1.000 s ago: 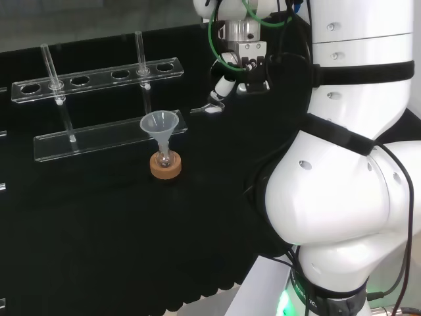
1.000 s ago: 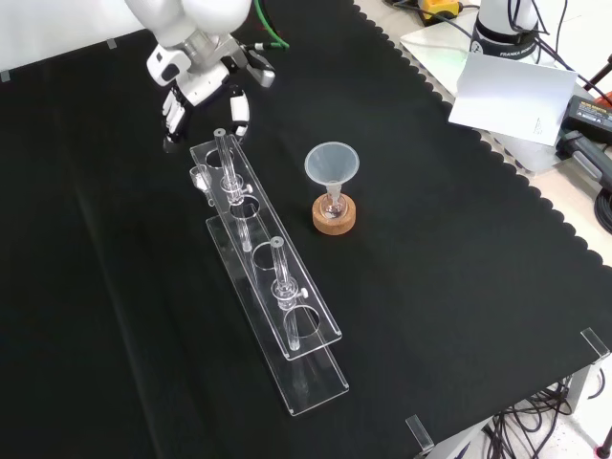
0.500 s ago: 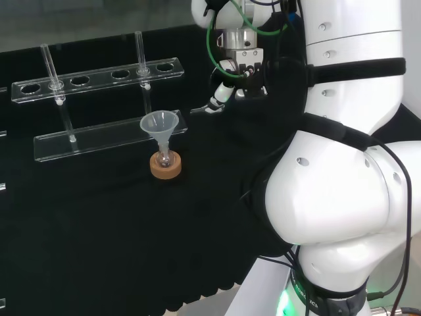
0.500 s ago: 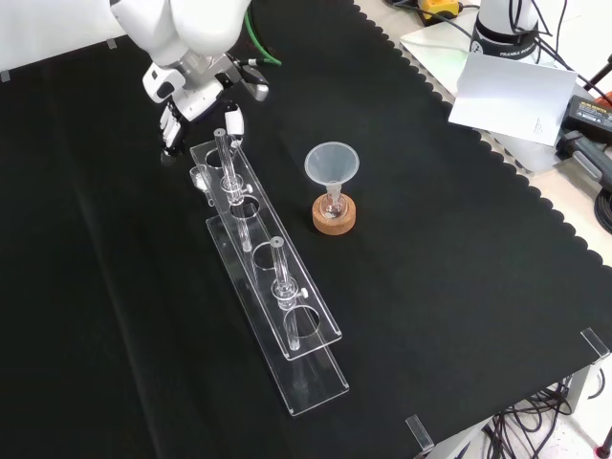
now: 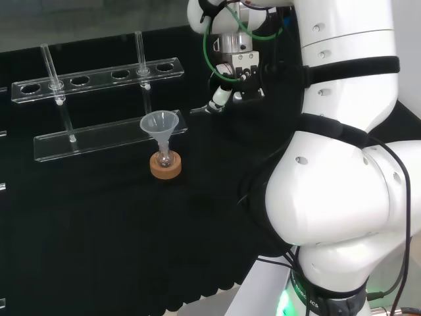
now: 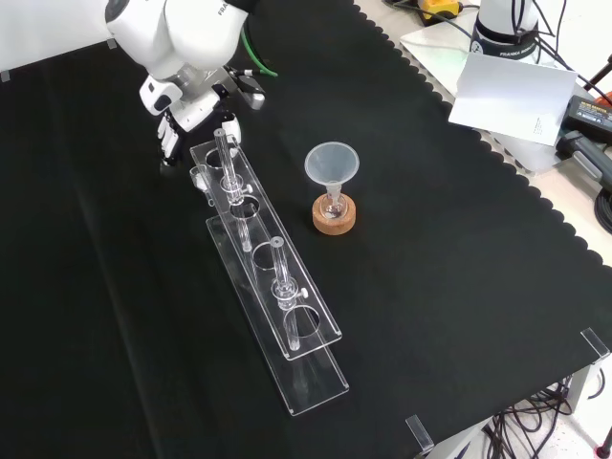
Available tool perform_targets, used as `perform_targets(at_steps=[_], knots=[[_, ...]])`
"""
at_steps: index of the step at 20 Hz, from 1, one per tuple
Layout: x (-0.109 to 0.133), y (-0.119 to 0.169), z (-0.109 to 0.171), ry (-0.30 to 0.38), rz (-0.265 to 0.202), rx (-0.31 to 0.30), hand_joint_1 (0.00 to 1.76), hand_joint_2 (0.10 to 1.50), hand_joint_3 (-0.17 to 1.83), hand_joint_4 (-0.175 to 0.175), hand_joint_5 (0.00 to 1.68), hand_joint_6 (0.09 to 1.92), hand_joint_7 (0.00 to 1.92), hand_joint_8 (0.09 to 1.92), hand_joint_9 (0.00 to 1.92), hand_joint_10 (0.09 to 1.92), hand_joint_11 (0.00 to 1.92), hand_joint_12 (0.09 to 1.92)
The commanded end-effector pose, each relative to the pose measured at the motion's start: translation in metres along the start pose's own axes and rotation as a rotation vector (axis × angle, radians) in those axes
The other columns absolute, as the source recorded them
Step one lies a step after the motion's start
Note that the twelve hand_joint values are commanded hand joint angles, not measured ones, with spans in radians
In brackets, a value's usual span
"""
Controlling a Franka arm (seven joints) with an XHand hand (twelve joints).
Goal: Pick up the weighing funnel.
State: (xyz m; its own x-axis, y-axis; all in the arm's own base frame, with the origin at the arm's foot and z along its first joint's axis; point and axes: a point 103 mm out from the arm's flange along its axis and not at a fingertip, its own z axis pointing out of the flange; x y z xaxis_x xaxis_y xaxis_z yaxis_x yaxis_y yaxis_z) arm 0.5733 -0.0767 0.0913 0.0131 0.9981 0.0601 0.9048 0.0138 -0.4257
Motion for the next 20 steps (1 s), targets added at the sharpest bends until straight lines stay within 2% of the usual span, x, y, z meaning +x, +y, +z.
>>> perform_targets(at_steps=[1, 20], knots=[[0.000, 0.004, 0.002, -0.041, -0.001, 0.006, 0.94, 0.57, 0.60, -0.030, 0.65, 0.16, 0.45, 0.68, 0.70, 0.54, 0.47, 1.31], [0.004, 0.015, 0.008, -0.081, 0.005, -0.006, 0.97, 0.57, 0.63, -0.003, 0.63, 0.47, 0.47, 0.67, 0.71, 0.52, 0.48, 1.29]])
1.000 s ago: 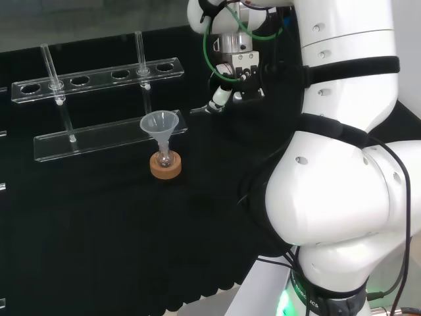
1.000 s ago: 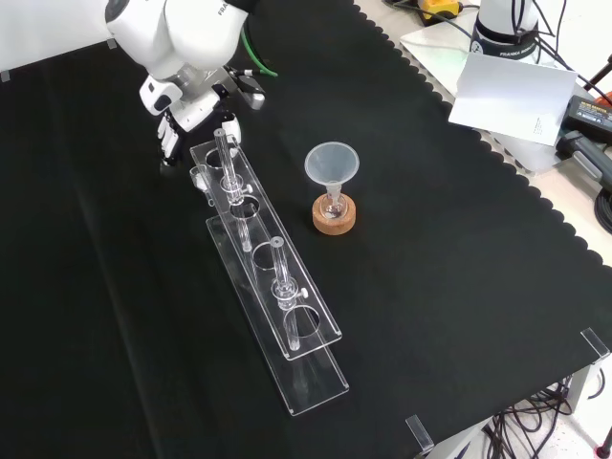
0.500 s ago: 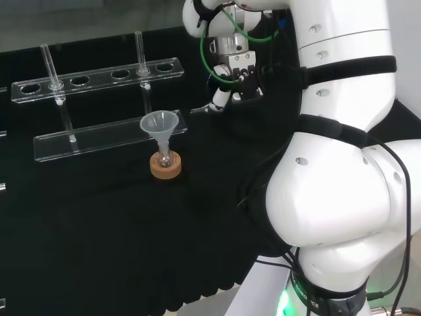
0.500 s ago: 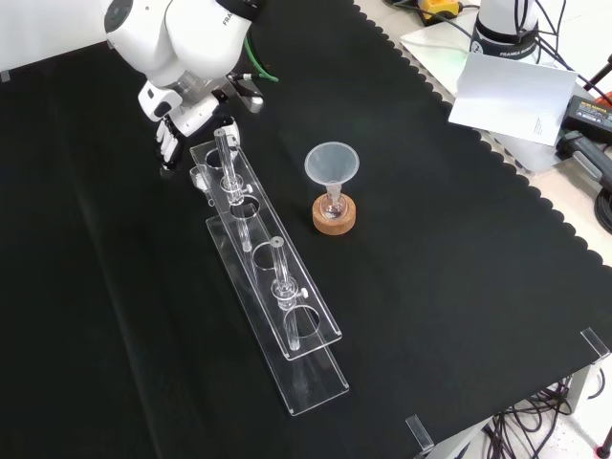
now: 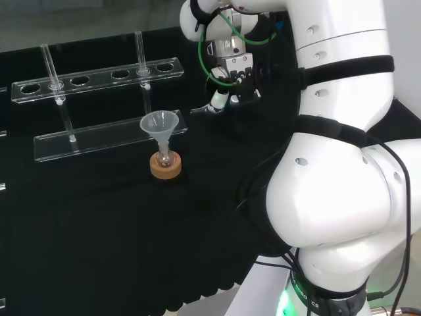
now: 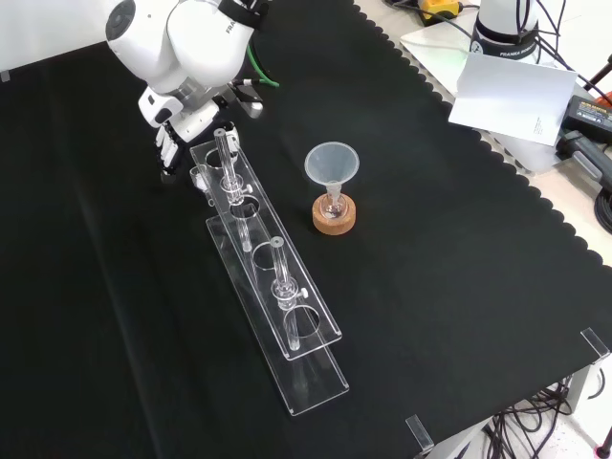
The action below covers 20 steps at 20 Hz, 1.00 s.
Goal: Pick up the weighing funnel.
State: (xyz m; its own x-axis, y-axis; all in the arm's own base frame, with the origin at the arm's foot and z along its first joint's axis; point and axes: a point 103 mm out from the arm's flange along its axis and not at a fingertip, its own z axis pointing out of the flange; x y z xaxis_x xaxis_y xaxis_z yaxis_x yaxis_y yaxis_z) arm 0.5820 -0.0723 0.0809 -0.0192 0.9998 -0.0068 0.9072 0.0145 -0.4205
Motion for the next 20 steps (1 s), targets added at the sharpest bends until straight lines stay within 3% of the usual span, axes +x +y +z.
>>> perform_targets(at_steps=[1, 20], knots=[[0.0005, 0.0030, 0.0024, -0.007, 0.006, -0.002, 0.97, 0.57, 0.63, -0.002, 0.62, 0.49, 0.47, 0.67, 0.71, 0.52, 0.48, 1.29], [-0.0035, 0.0129, 0.0116, -0.007, 0.012, -0.034, 0.98, 0.58, 0.64, 0.028, 0.70, 0.64, 0.47, 0.67, 0.73, 0.53, 0.52, 1.28]])
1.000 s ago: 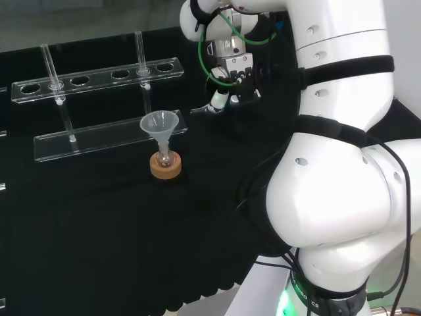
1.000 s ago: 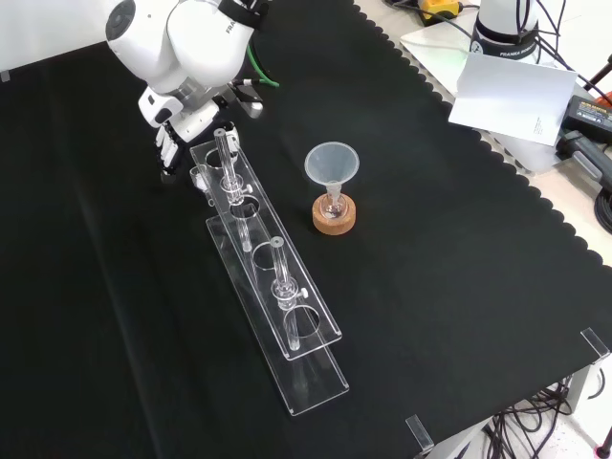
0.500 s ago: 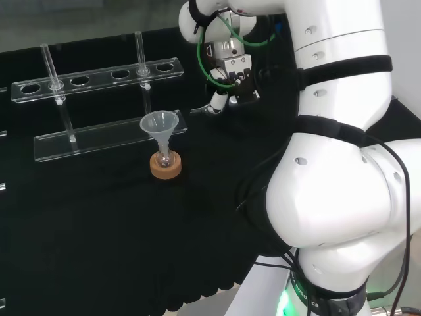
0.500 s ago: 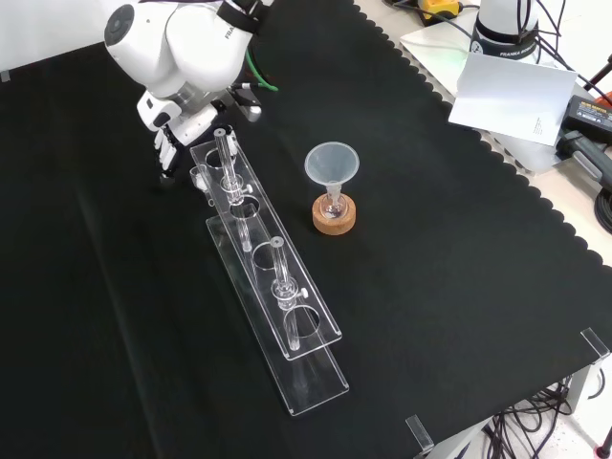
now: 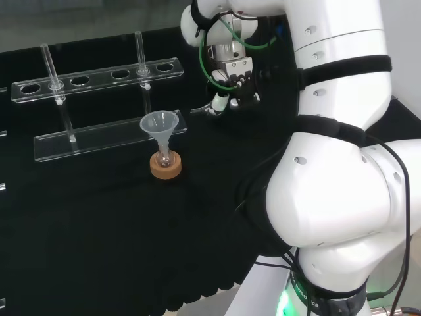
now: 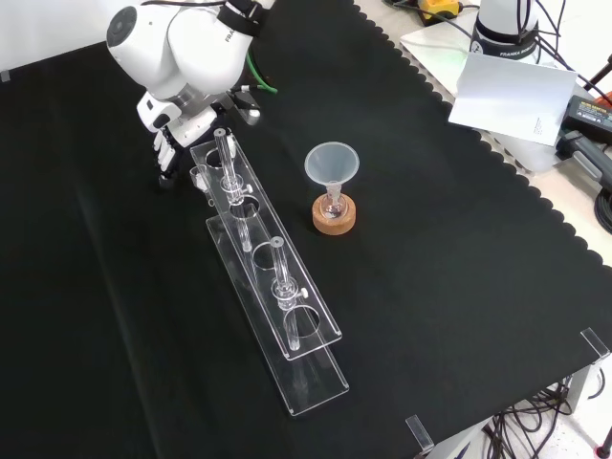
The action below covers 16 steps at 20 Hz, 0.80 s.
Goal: Pick up the weighing funnel.
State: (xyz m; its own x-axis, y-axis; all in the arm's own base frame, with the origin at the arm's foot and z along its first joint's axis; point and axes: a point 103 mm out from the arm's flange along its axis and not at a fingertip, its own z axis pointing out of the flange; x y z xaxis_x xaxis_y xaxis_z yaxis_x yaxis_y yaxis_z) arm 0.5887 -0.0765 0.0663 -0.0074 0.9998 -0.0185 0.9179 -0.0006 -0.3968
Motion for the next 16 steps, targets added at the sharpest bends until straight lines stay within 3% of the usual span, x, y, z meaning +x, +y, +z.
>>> perform_targets(at_steps=[1, 16], knots=[[0.0016, 0.0012, 0.0016, -0.001, -0.005, -0.007, 0.98, 0.59, 0.65, 0.032, 0.71, 0.65, 0.48, 0.67, 0.73, 0.53, 0.52, 1.28], [0.0000, 0.0059, 0.0046, -0.004, 0.011, 0.000, 0.99, 0.60, 0.66, 0.059, 0.81, 0.69, 0.50, 0.68, 0.75, 0.53, 0.54, 1.27]])
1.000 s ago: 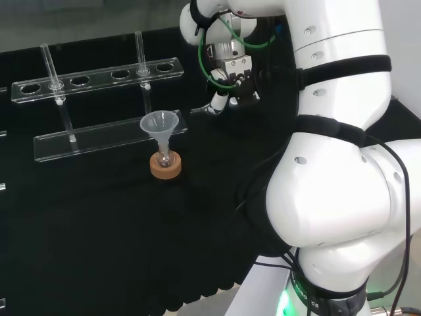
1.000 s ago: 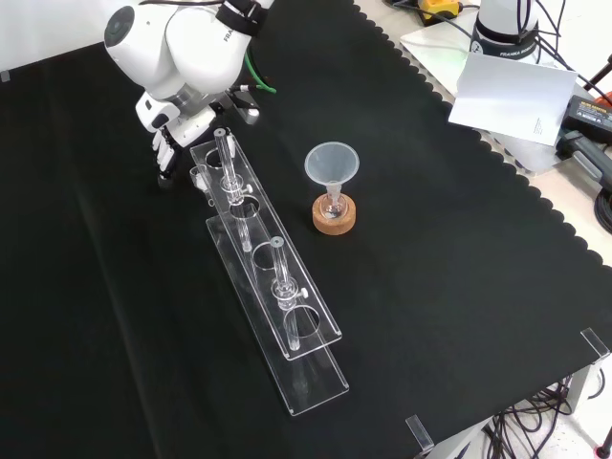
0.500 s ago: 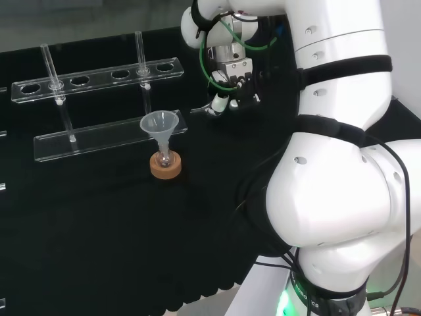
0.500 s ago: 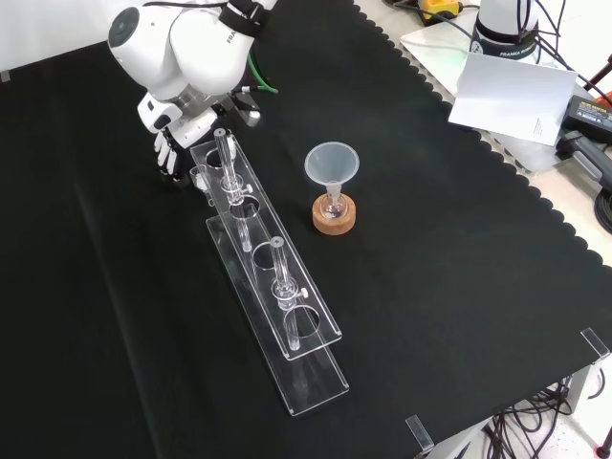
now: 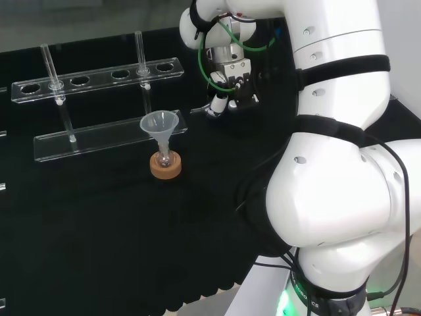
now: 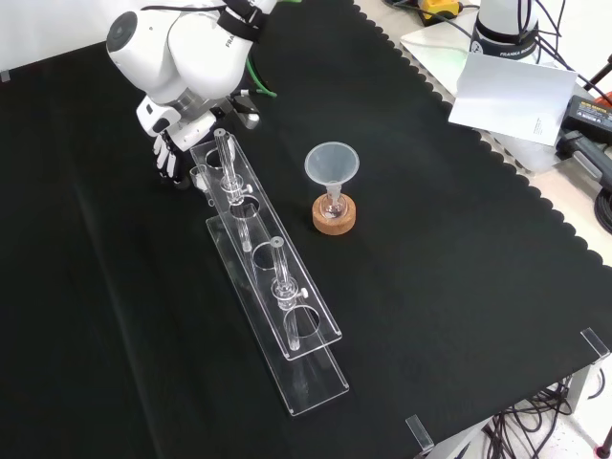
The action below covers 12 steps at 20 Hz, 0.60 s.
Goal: Pick up the weighing funnel.
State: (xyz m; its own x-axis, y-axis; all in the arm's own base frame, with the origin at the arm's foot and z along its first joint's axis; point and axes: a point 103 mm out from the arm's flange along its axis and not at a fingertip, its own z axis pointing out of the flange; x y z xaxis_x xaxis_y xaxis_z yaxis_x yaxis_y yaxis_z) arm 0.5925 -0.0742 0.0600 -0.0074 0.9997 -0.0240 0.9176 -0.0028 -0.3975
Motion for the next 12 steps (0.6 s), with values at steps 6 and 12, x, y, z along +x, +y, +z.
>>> perform_targets(at_steps=[6, 12], knots=[[-0.004, -0.004, -0.002, 0.006, 0.037, -0.033, 1.08, 0.85, 0.33, 0.172, 1.18, 0.69, 0.58, 0.66, 0.85, 0.50, 0.64, 1.22], [-0.008, -0.012, -0.016, 0.065, 0.037, -0.064, 1.10, 0.78, 0.45, 0.175, 1.24, 0.66, 0.63, 0.66, 0.96, 0.42, 0.82, 1.11]])
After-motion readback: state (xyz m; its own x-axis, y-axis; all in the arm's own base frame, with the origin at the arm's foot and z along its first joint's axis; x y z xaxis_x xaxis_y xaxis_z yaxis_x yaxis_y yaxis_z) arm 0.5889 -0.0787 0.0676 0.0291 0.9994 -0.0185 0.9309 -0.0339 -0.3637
